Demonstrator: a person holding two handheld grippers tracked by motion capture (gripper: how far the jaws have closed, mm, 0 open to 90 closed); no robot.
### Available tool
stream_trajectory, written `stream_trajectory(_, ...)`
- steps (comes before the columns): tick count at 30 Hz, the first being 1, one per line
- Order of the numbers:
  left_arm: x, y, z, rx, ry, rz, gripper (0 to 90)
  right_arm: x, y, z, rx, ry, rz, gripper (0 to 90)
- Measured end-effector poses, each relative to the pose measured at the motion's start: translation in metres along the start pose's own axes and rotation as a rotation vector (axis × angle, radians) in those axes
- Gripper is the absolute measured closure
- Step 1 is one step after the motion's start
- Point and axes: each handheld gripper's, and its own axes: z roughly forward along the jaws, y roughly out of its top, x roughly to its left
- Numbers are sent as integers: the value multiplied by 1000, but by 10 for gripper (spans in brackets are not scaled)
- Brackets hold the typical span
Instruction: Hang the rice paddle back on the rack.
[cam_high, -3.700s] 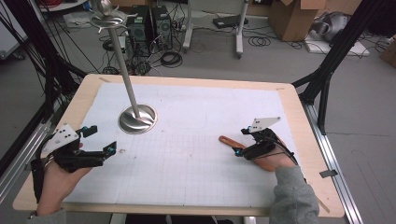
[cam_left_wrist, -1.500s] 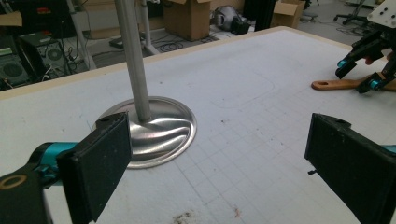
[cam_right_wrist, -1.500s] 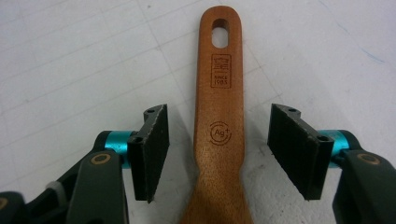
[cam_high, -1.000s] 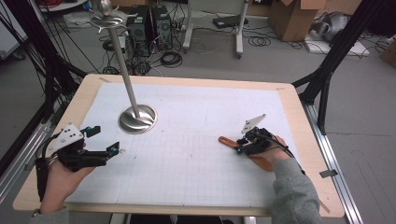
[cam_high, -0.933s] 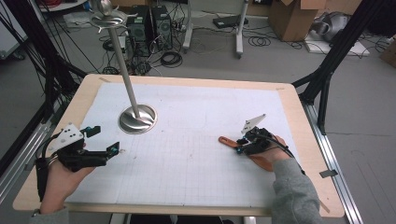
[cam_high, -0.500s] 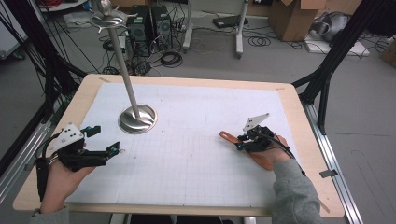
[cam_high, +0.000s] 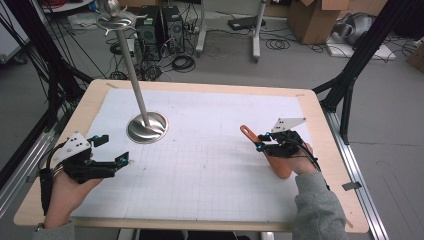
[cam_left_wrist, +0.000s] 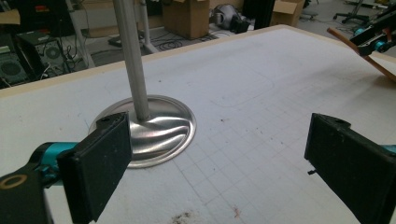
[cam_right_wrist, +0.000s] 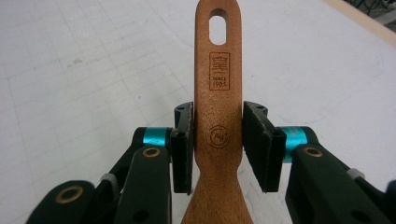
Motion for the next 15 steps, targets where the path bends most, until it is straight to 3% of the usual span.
stream_trajectory(15,-3,2,-1,-8,-16,6,80,0,9,-18,-136,5,29,647)
